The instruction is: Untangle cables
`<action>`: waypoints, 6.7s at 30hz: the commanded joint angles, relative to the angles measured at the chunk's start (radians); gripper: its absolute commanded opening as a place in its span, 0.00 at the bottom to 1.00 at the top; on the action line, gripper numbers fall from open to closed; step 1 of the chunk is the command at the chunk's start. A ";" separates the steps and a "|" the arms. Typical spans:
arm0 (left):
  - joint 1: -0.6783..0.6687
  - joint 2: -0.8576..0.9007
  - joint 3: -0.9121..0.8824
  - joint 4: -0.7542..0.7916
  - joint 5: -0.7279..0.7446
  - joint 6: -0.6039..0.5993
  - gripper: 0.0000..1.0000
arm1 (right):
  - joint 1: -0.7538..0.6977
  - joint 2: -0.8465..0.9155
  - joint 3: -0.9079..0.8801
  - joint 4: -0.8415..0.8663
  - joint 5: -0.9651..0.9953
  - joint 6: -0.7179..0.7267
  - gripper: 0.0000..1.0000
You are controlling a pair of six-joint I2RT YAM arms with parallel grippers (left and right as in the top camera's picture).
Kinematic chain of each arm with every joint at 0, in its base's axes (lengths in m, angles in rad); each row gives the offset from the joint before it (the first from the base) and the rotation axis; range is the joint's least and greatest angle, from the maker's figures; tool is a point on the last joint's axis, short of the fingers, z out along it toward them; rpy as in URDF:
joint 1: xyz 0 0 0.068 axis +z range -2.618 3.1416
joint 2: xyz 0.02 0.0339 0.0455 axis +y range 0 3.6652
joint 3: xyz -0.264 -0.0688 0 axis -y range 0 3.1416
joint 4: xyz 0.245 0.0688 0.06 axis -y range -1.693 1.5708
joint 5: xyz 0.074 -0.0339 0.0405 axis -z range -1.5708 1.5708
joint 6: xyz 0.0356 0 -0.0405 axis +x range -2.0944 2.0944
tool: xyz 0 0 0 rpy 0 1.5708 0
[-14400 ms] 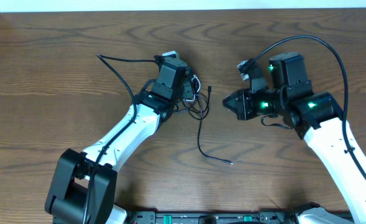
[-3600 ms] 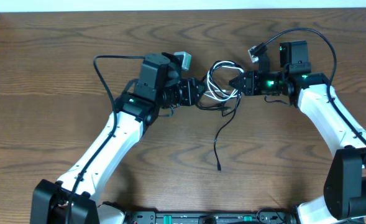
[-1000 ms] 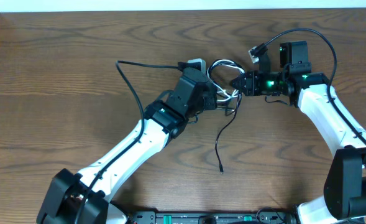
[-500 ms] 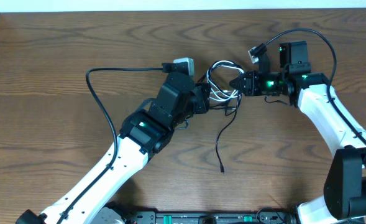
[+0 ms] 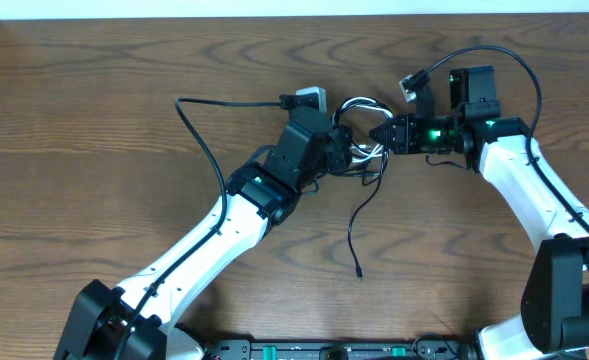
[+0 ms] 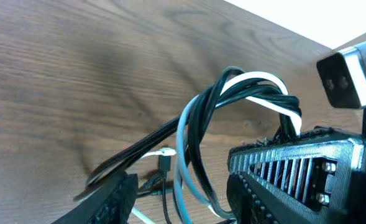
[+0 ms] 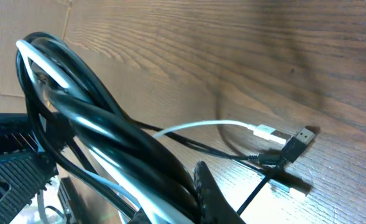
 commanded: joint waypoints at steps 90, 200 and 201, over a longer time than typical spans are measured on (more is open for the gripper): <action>0.251 0.056 0.004 -0.031 0.468 0.247 0.08 | 0.214 -0.282 0.017 -0.169 0.337 -0.478 0.46; 0.374 0.057 0.004 0.068 1.177 0.522 0.07 | -0.054 -0.190 -0.003 -0.169 -0.107 -0.393 0.63; 0.365 0.057 0.004 0.069 1.196 0.523 0.07 | -0.054 -0.189 -0.003 -0.167 -0.112 -0.405 0.65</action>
